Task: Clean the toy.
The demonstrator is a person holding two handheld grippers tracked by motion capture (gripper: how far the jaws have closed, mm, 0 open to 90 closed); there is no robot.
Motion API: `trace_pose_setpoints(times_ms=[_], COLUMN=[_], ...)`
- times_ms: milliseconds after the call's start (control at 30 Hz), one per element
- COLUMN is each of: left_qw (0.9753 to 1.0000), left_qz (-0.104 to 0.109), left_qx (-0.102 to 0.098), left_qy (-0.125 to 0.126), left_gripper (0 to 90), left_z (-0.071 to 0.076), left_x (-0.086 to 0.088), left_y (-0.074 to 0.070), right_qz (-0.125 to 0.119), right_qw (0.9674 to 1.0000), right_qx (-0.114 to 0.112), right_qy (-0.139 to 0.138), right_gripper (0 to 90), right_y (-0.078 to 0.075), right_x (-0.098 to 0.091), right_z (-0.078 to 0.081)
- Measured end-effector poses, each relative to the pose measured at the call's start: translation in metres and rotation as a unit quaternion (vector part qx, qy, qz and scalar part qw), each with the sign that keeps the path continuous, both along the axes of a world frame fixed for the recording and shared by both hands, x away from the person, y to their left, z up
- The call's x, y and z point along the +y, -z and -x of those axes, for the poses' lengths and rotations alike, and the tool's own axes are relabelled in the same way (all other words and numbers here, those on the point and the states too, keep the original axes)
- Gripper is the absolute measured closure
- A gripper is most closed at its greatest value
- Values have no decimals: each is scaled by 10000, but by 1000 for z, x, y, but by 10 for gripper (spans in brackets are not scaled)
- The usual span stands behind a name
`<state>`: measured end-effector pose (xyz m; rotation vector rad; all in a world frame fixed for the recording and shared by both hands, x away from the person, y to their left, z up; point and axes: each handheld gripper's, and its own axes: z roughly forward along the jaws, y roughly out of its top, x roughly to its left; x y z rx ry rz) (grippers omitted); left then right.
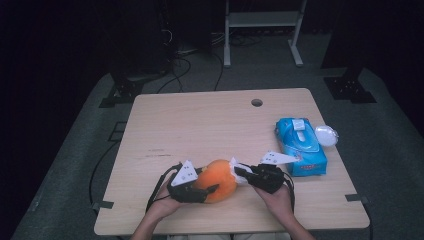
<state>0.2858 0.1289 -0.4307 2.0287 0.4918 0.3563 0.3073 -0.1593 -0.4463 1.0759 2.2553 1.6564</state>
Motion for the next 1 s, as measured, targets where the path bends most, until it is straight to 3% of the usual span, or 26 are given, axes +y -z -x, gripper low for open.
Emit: trace_pose_setpoints(times_ms=[100, 167, 300, 367, 567, 633, 733, 833, 900, 1000], left_qw=[9999, 9999, 10000, 10000, 9998, 9997, 9995, 9984, 9983, 9984], left_qz=[88, 84, 74, 41, -102, -126, -176, -357, -389, -364], left_qx=[66, 60, -13, -39, -161, -180, -240, -392, -409, -387], left_qy=[1, -9, 22, 44, 86, 88, 111, 171, 170, 167], left_gripper=[346, 345, 343, 340, 319, 311, 311, 310, 309, 308], left_z=[-2, -2, 0, 2, 7, 7, 8, 13, 14, 13], left_x=[3, 3, 1, -1, -10, -11, -15, -22, -23, -23], left_y=[1, 1, 1, 0, -2, -2, -2, -3, -3, -3], right_qz=[152, 50, -215, -233, -149, -122, -360, -241, -119, -185], right_qw=[9997, 9998, 9994, 9990, 9998, 9998, 9978, 9967, 9980, 9996], right_qx=[153, 156, -247, -321, 56, -74, -333, -524, -439, -154], right_qy=[121, 115, -138, -208, -73, -136, -444, -568, -442, -169], right_gripper=[769, 769, 769, 769, 768, 768, 768, 766, 766, 767], right_y=[7, 6, -11, -14, 1, -6, -22, -30, -24, -14], right_x=[-3, -2, 3, 4, -3, -2, 4, 12, 9, -2], right_z=[-3, -3, 7, 9, 0, 3, 11, 16, 11, 4])
